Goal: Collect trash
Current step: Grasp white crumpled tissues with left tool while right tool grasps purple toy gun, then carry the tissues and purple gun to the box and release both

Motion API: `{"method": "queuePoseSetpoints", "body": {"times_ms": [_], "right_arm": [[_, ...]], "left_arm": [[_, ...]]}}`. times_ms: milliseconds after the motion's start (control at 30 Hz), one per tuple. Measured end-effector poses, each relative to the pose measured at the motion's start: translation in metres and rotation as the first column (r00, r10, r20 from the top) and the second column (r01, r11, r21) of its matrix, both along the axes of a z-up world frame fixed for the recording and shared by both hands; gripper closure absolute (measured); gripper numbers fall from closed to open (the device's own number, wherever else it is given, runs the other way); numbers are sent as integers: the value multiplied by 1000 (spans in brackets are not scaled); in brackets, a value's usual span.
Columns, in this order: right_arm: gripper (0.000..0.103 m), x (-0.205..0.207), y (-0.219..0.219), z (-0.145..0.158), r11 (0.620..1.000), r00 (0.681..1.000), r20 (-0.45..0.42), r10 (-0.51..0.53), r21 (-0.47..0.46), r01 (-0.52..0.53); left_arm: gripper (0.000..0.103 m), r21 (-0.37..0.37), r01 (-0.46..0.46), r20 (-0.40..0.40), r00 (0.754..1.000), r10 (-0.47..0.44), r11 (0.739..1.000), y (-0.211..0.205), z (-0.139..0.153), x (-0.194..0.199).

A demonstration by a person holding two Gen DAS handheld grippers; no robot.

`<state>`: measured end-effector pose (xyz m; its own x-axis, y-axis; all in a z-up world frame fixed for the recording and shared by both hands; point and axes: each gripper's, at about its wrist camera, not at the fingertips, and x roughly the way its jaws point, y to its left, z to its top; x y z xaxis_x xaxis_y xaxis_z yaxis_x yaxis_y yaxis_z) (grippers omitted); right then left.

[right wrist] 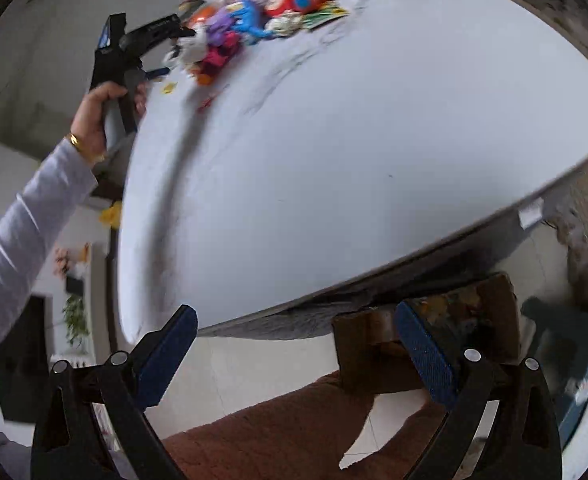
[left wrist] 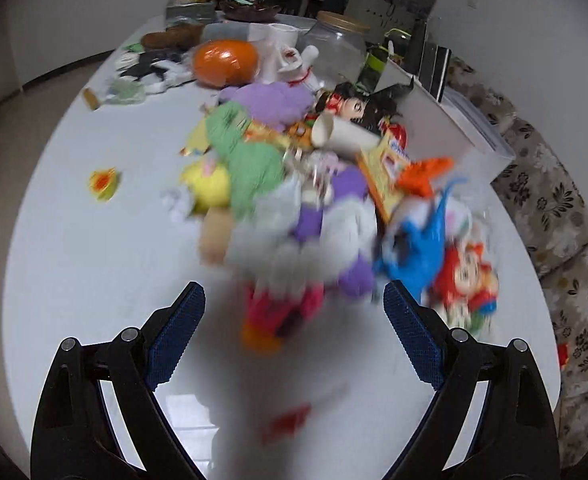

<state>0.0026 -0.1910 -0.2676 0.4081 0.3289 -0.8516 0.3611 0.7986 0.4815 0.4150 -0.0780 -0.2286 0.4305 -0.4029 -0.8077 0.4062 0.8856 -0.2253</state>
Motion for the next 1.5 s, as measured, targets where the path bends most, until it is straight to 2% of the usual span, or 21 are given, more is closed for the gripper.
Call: {"method": "queuePoseSetpoints", "body": {"times_ms": [33, 67, 100, 133, 200, 233, 267, 333, 400, 533, 667, 767, 867, 967, 1033, 1133, 1200, 1267, 1300, 1333, 1500], "right_arm": [[5, 1, 3, 0, 1000, 1000, -9, -5, -9, 5], [5, 1, 5, 1, 1000, 1000, -21, -11, -24, 11], [5, 2, 6, 0, 999, 999, -31, -19, -38, 18], [5, 2, 6, -1, 999, 999, -35, -24, -47, 22], [5, 7, 7, -2, 998, 999, -31, -34, -60, 32], [5, 9, 7, 1, 997, 999, -24, -36, -62, 35], [5, 14, 7, 6, 997, 999, -10, -36, -63, 36], [5, 27, 7, 16, 997, 999, 26, -33, -72, 34], [5, 47, 5, 28, 997, 997, 72, -9, -73, 14], [5, 103, 5, 45, 990, 990, 123, 68, -131, -52], [5, 187, 14, 55, 971, 970, 173, 170, -199, -134], [6, 261, 23, 55, 966, 958, 198, 207, -198, -168], [6, 338, 30, 45, 961, 965, 168, 199, -227, -159], [6, 396, 29, 30, 955, 977, 136, 162, -271, -121], [6, 426, 29, 19, 942, 984, 96, 149, -317, -112], [6, 449, 29, 6, 924, 987, 50, 152, -362, -124], [12, 460, 31, 1, 899, 988, 11, 152, -418, -133], [49, 463, 26, 1, 897, 988, 6, 151, -421, -135], [53, 461, 22, 3, 909, 989, 11, 147, -396, -131], [63, 458, 19, 8, 917, 989, 19, 149, -376, -131], [70, 434, 6, 41, 927, 982, 56, 180, -343, -150]], "left_arm": [[15, -4, 19, 11, 1000, -19, 1000, -4, 0, 4], [22, -14, 41, 13, 999, -41, 999, -7, 0, 8], [32, -23, 60, 1, 998, -60, 998, -10, -4, 11], [50, -26, 73, -13, 997, -74, 997, -11, -7, 15], [57, -67, 89, -17, 996, -90, 994, -6, -6, 12], [65, -96, 101, -19, 994, -104, 990, 1, -3, 11], [89, -132, 113, -25, 993, -117, 985, 9, 0, 8], [90, -184, 137, -35, 989, -145, 973, 28, 7, -3], [90, -204, 154, -21, 987, -162, 967, 45, 12, -15], [90, -263, 171, -42, 981, -188, 950, 91, 11, -56], [90, -313, 158, -84, 978, -192, 937, 136, 0, -109], [90, -334, 152, -114, 973, -200, 930, 156, -6, -143], [90, -362, 139, -147, 968, -204, 922, 170, -12, -170], [90, -396, 109, -177, 965, -193, 912, 184, -18, -186], [90, -393, 93, -181, 968, -176, 915, 192, -21, -193], [90, -408, 70, -199, 966, -164, 910, 200, -27, -195], [90, -403, 69, -198, 967, -160, 913, 203, -29, -196], [90, -396, 66, -197, 968, -155, 916, 206, -30, -198], [90, -401, 63, -200, 968, -154, 914, 208, -31, -198], [90, -407, 56, -202, 968, -150, 912, 210, -32, -198], [90, -407, 54, -202, 968, -147, 912, 207, -31, -197]]}}
